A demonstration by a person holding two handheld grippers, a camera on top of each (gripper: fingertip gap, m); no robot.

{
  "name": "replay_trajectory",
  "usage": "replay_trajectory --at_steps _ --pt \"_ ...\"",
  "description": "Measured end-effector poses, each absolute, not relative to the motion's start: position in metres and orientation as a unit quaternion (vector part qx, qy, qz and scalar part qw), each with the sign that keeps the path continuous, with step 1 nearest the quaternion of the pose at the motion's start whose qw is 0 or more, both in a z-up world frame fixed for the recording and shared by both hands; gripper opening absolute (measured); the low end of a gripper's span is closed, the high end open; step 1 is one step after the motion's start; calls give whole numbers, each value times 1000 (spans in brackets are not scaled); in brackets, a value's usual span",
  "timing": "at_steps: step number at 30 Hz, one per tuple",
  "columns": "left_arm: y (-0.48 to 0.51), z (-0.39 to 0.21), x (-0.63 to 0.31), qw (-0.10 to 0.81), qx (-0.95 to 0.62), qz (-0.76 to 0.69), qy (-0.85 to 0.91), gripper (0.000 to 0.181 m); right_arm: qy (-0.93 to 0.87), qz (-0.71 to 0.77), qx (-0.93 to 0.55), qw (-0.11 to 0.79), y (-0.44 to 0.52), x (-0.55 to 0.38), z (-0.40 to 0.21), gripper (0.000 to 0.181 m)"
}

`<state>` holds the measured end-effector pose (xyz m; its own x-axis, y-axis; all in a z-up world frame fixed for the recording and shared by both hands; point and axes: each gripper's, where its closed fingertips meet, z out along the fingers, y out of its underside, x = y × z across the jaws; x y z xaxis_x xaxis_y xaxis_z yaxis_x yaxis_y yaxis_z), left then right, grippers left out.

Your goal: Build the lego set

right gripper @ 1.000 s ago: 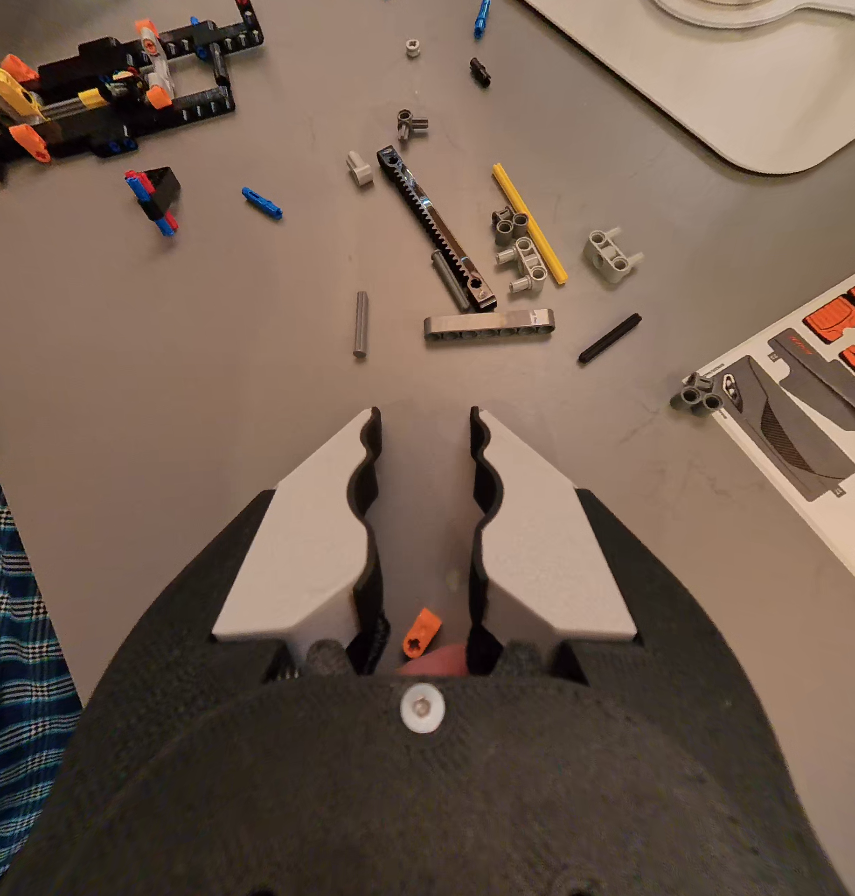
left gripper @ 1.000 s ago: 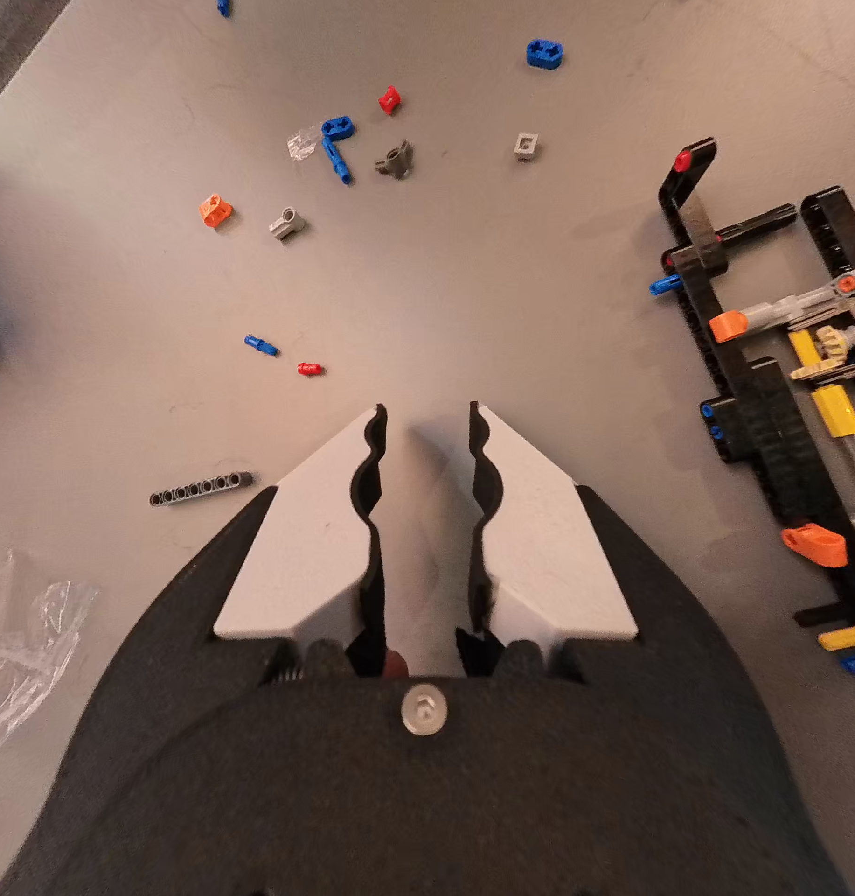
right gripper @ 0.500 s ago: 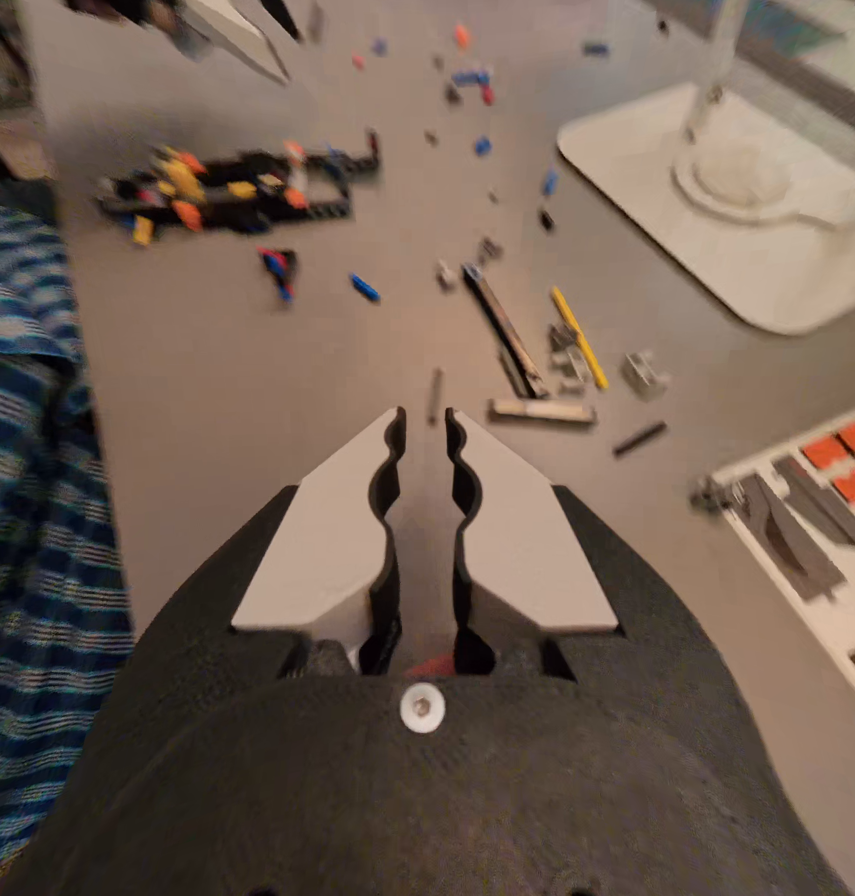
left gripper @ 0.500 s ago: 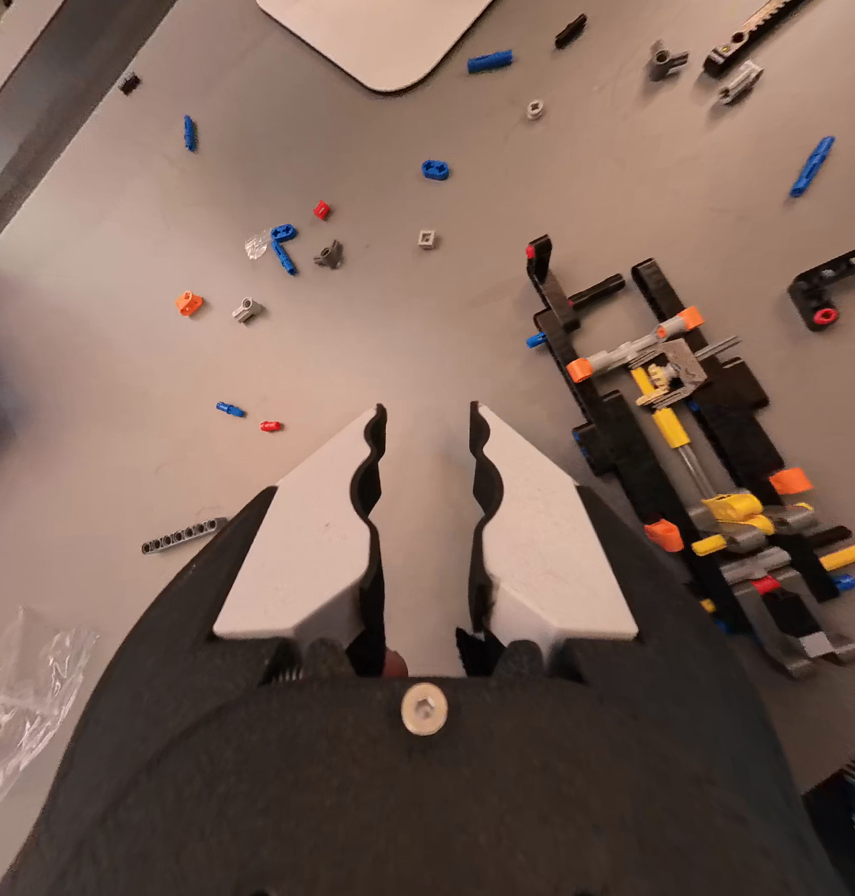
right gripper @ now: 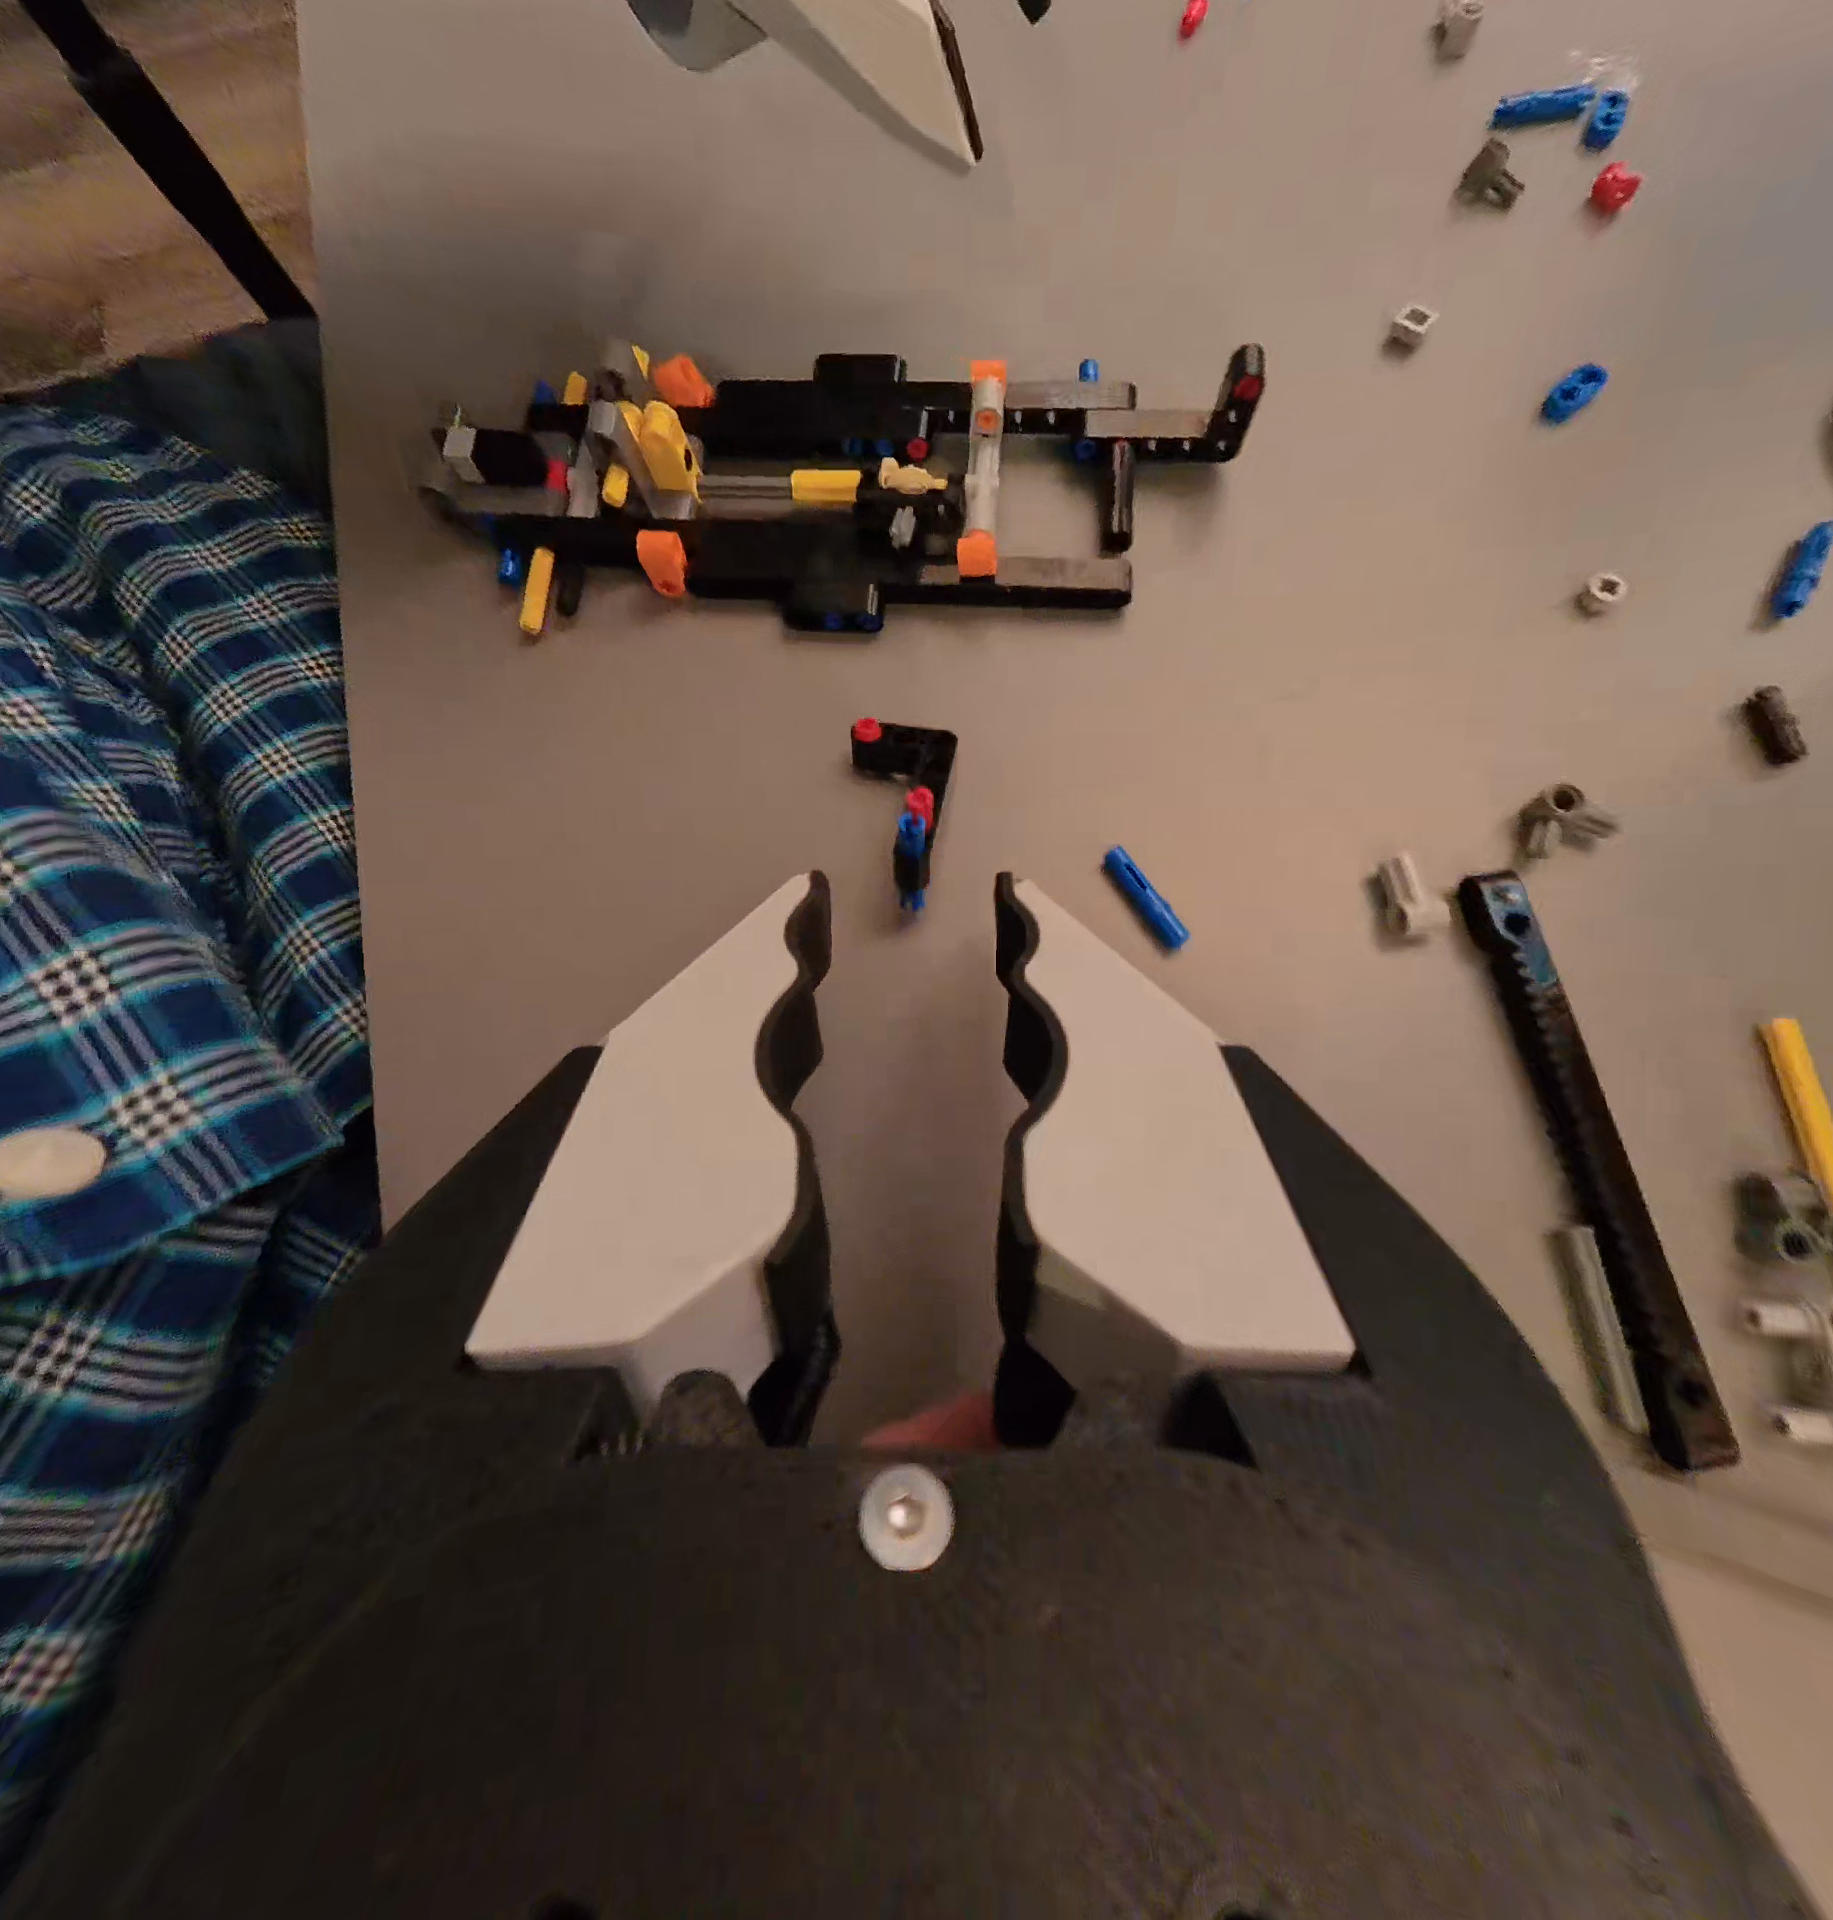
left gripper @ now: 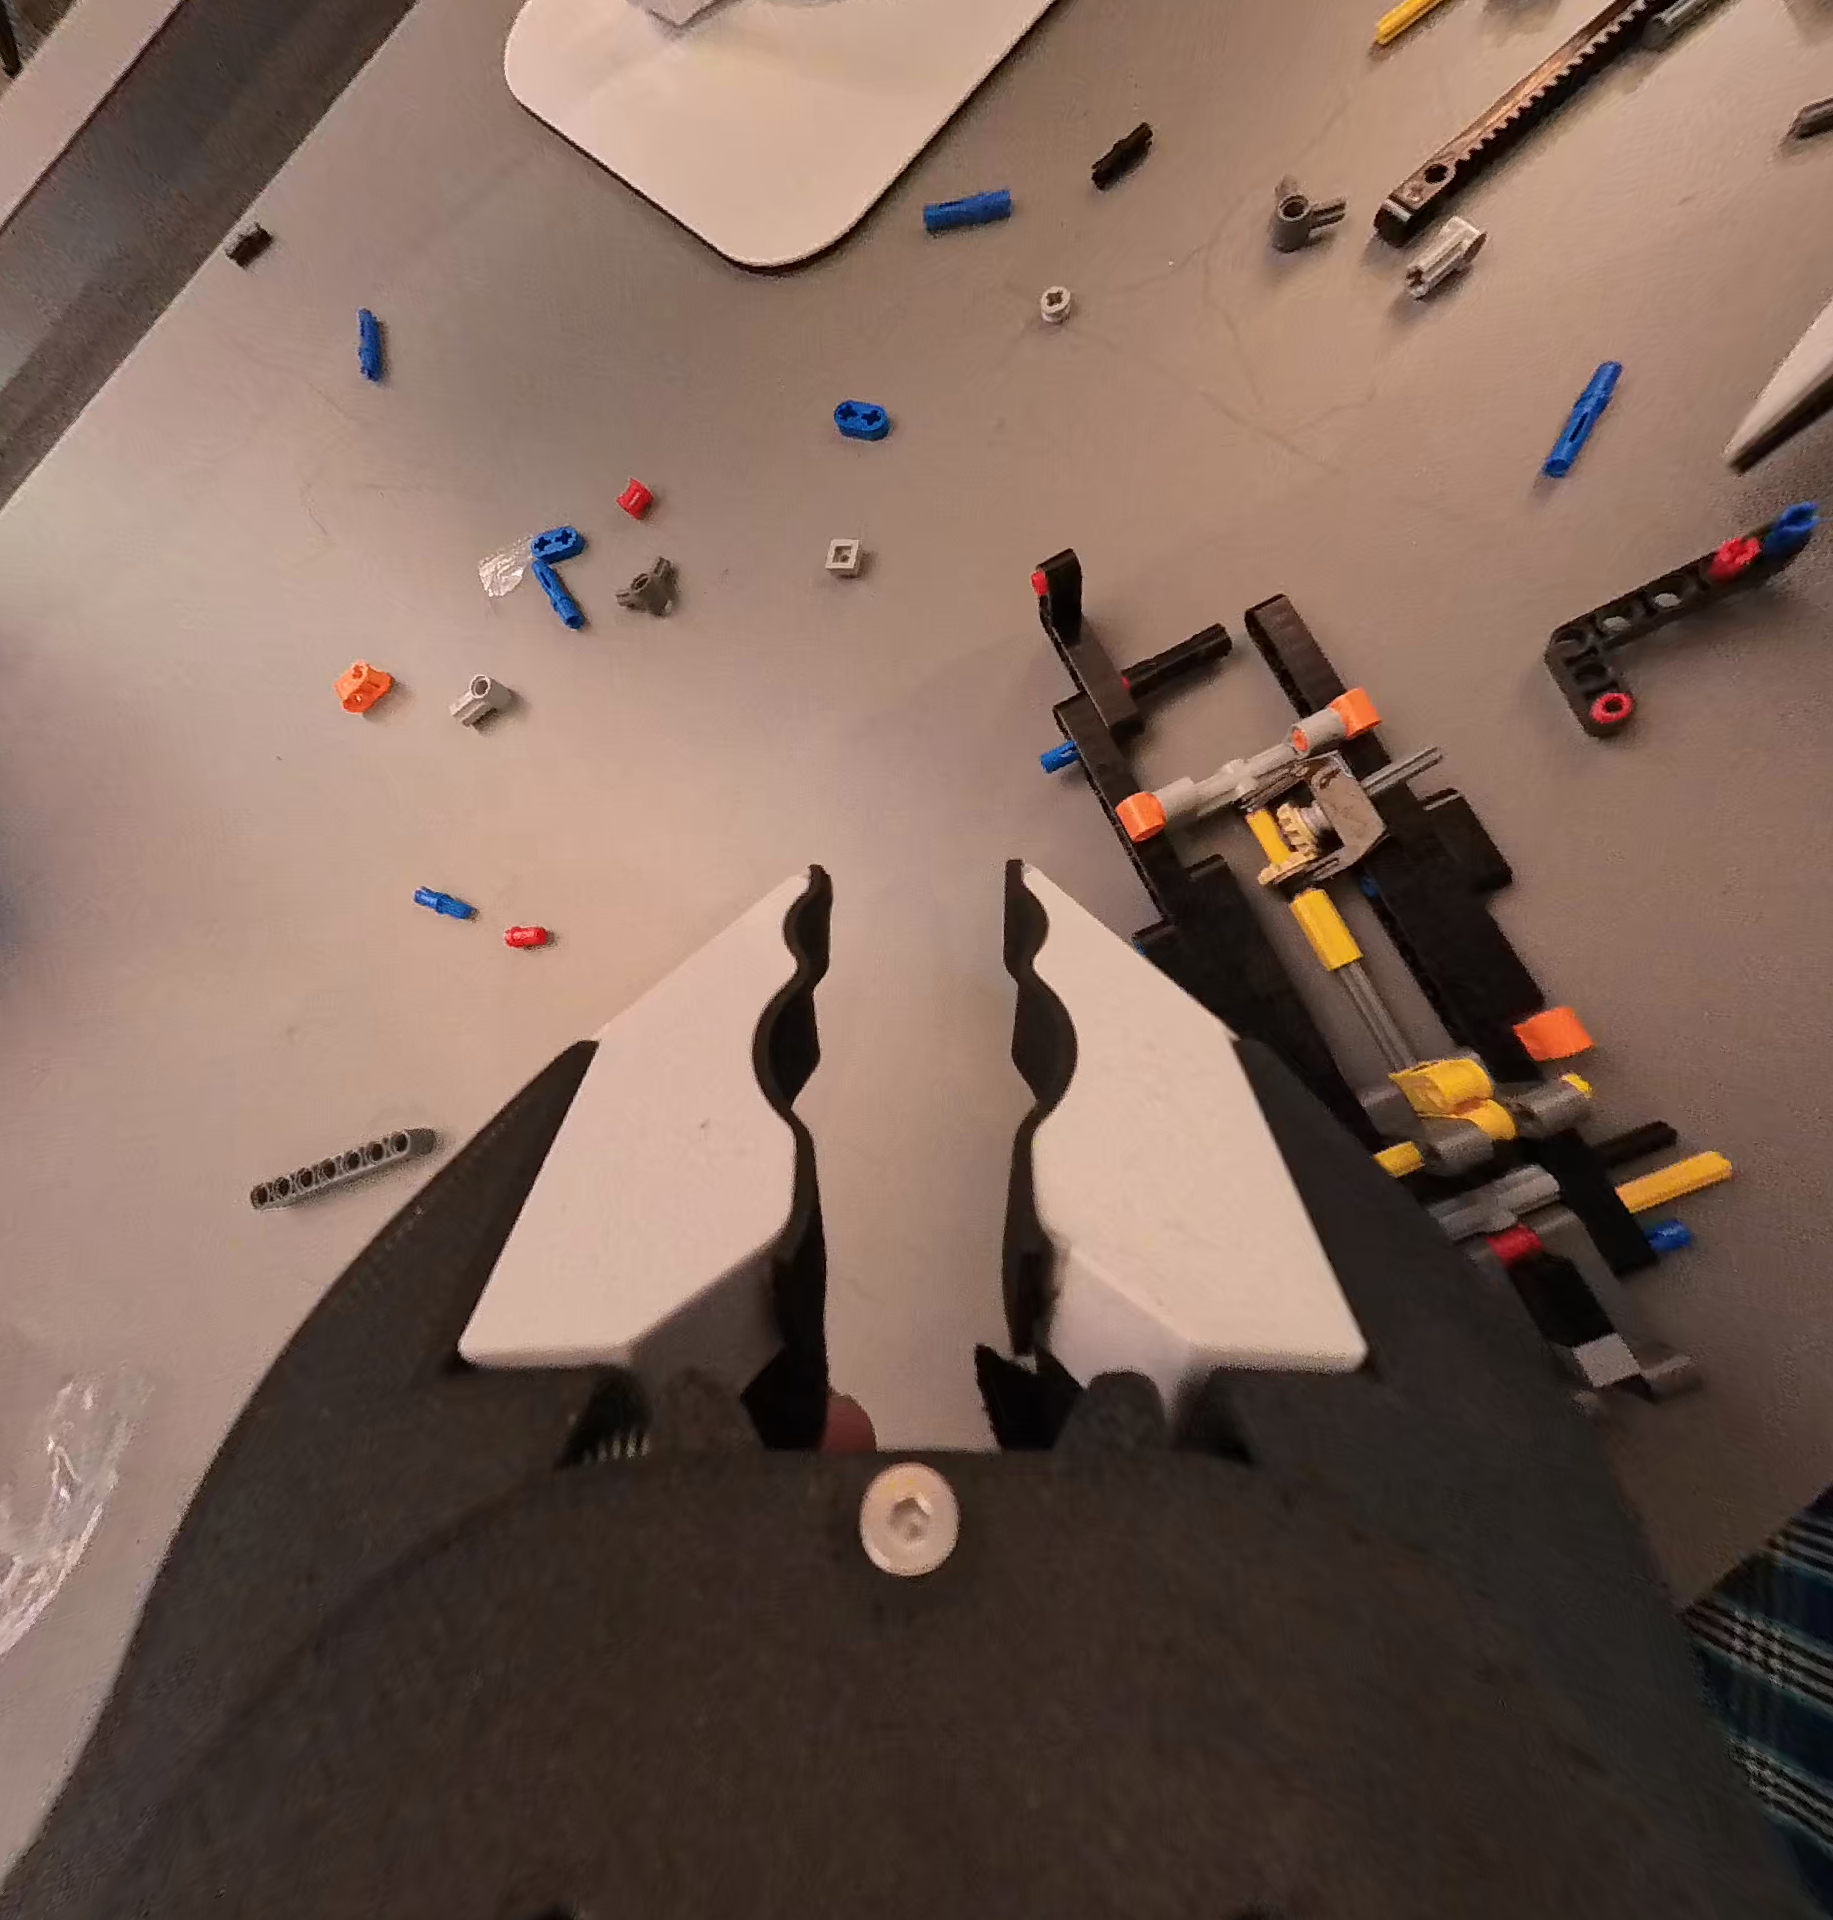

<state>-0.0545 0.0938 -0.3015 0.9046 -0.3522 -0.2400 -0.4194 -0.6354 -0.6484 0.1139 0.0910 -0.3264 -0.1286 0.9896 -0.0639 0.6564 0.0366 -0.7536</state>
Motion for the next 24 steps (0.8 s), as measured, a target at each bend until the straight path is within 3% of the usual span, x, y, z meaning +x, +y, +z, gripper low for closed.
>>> replay_trajectory --at_steps 6,24 --pt "91 -300 -51 375 -902 39 210 32 -673 335 -612 247 92 101 -333 5" --pt "91 -278 7 418 -868 -16 267 32 -590 452 -631 223 107 92 -297 5"
